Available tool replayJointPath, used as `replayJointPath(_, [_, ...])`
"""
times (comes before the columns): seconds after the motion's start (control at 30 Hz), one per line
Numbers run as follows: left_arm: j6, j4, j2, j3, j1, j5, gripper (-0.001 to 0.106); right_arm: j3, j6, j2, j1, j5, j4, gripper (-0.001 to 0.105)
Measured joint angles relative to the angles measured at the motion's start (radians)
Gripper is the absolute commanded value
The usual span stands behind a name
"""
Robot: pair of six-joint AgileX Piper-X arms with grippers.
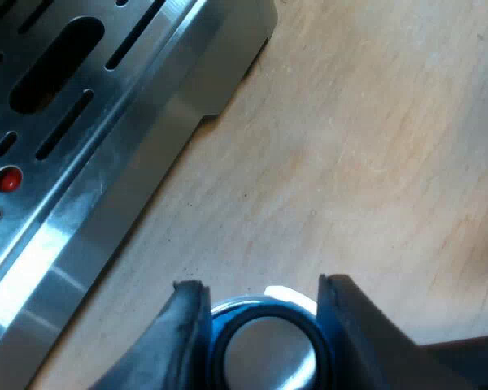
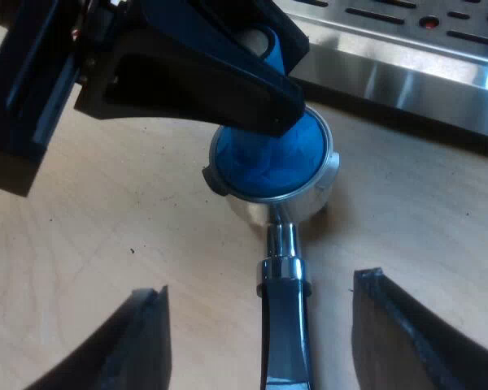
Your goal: Grind coffee beans and then tamp
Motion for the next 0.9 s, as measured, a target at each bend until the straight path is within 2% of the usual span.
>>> replayJointPath(0.23, [0.0,-0.001,0.004,0.015,0.0,0.0,0.01,0.0,0.002,0.0,0.0,0.0,0.0,0.052])
replayJointPath(0.6, [0.011,-0.107,0.003,0.095,0.0,0.01,0.01,0.0,0.002,0.0,0.0,0.0,0.0,0.052])
replayJointPath(0.9, [0.011,-0.131,0.001,0.105,0.0,0.013,0.01,0.0,0.002,0.0,0.0,0.0,0.0,0.052])
